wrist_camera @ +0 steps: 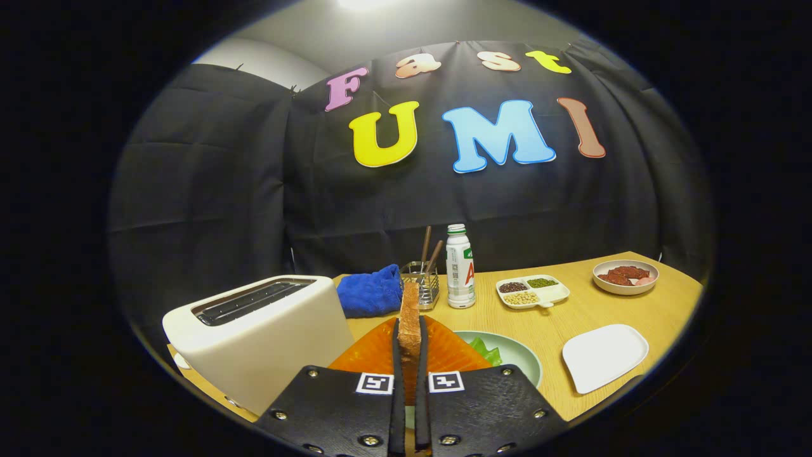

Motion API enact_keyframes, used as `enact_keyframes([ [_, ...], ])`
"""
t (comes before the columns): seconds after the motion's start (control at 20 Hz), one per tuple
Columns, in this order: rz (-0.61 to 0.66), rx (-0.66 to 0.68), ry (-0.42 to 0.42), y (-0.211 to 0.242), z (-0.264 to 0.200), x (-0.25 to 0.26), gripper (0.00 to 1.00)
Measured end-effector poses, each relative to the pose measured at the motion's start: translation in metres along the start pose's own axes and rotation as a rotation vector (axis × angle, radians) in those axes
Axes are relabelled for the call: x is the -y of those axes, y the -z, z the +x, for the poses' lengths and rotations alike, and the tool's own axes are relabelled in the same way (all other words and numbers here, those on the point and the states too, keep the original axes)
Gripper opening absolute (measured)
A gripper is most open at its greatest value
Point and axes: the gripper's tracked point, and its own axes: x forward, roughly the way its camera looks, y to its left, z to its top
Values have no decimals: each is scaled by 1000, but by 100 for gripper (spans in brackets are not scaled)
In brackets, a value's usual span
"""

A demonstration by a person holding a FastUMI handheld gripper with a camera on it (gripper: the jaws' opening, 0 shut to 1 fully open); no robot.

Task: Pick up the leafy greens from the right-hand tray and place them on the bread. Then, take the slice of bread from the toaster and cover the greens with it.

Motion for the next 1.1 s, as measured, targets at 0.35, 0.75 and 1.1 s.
enact_keyframes([
  [0.35,36,-49,1,21,9,5,6],
  [0.75,-1,-145,163,50,7,62,28],
  [1.1,-88,-142,163,48,5,64,28],
])
